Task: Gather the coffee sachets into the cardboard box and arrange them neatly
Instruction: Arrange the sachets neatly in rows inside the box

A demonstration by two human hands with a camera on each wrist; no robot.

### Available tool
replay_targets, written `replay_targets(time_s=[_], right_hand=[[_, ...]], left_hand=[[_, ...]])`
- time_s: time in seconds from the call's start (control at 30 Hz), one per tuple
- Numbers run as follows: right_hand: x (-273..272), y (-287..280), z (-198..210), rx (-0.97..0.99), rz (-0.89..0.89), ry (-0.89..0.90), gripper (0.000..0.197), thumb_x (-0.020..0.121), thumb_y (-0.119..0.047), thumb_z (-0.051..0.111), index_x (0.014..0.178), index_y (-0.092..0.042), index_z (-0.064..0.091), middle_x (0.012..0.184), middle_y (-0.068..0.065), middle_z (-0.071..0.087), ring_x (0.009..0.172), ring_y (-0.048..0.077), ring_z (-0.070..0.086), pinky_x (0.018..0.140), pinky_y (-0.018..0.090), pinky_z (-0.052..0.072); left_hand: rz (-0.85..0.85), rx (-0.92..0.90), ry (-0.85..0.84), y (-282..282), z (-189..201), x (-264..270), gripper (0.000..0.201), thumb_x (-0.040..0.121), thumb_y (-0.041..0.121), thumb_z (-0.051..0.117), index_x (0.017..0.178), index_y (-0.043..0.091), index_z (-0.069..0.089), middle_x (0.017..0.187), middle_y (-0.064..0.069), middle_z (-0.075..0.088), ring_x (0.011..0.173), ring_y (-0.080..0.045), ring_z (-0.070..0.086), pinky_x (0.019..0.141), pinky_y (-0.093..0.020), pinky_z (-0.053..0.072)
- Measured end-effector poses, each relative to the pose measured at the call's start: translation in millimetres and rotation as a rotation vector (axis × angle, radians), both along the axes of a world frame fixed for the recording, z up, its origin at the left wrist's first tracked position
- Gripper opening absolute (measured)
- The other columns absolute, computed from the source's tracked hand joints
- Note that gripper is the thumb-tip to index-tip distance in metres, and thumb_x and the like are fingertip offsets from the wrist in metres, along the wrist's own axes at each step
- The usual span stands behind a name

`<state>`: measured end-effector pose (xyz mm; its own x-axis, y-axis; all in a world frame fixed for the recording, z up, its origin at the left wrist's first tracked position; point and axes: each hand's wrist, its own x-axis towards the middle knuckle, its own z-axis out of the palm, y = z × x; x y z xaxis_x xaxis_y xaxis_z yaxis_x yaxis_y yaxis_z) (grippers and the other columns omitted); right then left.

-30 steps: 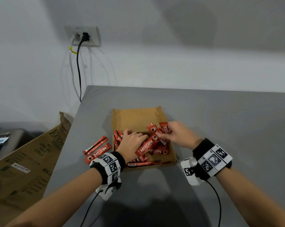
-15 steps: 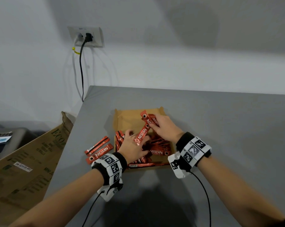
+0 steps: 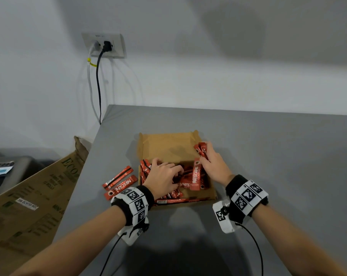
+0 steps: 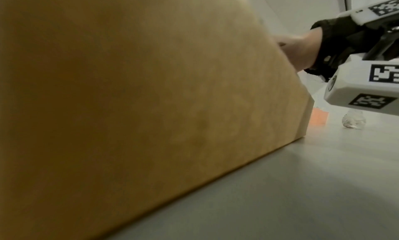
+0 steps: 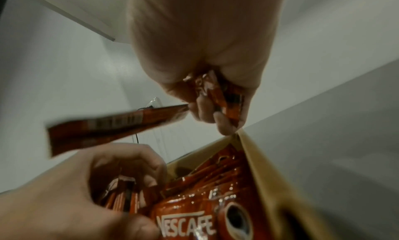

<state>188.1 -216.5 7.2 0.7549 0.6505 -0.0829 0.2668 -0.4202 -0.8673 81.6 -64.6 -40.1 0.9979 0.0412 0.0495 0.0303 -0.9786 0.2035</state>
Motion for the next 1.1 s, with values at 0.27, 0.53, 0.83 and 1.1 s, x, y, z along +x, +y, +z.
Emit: replay_targets(time_s=[0.27, 0.53, 0.83, 1.1], right_hand=[[5, -10, 8, -0.068, -0.064, -0.232, 0.014, 0.086, -0.011, 0.06, 0.074, -0.003, 0.057, 0.06, -0.003, 0.048, 0.053, 0.008, 0.042, 0.053, 0.016, 0.036], [-28, -16, -3, -0.76, 0.184, -0.538, 0.056, 0.068, -0.071, 0.06, 0.092, -0.02, 0.059, 0.087, -0.002, 0.065, 0.082, 0.019, 0.064, 0.071, 0.03, 0.051], [-11, -24, 4, -0.242, 0.04, -0.18, 0.024, 0.089, -0.021, 0.062, 0.066, -0.016, 0.061, 0.062, -0.006, 0.063, 0.056, -0.002, 0.06, 0.054, 0.007, 0.04], [-17, -22, -1, 0.055, 0.092, 0.186, 0.012, 0.086, -0.015, 0.065, 0.081, -0.018, 0.054, 0.057, -0.011, 0.061, 0.045, -0.001, 0.053, 0.044, 0.015, 0.04]], left_hand=[[-0.003, -0.01, 0.017, -1, 2, -1, 0.032, 0.083, 0.046, 0.059, 0.109, 0.027, 0.056, 0.102, 0.01, 0.063, 0.104, -0.014, 0.055, 0.103, -0.039, 0.019], [-0.001, 0.013, 0.021, -1, 2, -1, 0.038, 0.083, 0.046, 0.058, 0.116, 0.026, 0.055, 0.11, 0.008, 0.063, 0.11, -0.016, 0.054, 0.103, -0.04, 0.02], [-0.001, 0.004, 0.028, 0, 3, -1, 0.032, 0.084, 0.047, 0.058, 0.11, 0.028, 0.055, 0.104, 0.011, 0.063, 0.106, -0.014, 0.055, 0.104, -0.039, 0.018], [0.005, 0.014, 0.046, -1, 2, 0, 0.039, 0.083, 0.046, 0.057, 0.117, 0.027, 0.053, 0.111, 0.008, 0.063, 0.11, -0.016, 0.054, 0.105, -0.041, 0.02]])
